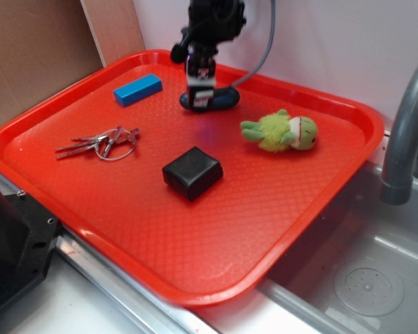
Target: Grab the plastic pickle.
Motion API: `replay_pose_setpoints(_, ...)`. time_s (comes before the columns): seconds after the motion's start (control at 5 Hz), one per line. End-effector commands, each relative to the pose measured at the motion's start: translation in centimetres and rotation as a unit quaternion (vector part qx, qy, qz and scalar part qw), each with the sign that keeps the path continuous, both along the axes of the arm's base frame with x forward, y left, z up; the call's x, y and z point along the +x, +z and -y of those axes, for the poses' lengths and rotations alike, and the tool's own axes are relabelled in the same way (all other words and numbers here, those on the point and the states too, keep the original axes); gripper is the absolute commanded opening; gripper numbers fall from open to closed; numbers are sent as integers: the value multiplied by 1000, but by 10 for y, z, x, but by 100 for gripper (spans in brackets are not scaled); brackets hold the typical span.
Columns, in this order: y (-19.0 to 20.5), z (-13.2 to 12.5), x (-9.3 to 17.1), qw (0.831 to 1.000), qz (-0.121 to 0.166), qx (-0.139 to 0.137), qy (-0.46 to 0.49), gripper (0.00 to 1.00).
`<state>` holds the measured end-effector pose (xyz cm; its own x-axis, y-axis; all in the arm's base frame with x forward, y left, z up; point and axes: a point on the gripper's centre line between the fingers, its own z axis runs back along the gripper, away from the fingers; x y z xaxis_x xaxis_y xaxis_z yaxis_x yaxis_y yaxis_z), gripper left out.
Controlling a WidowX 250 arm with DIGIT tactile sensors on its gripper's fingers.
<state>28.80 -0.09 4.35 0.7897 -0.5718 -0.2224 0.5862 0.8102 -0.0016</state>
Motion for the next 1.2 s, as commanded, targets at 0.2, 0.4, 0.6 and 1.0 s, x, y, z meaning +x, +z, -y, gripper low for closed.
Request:
replay_pose_setpoints(0.2, 24, -13, 27, 998, 43, -31, 41, 100)
replay_pose_setpoints(0.4, 1, -10, 24, 999, 14, -19, 37, 100)
replay_pose_setpoints(0.6, -20, -3, 11, 1000, -9, 6, 19, 100)
replay_pose_setpoints(1.0, -35, -6, 2, 999, -26, 21, 20, 0)
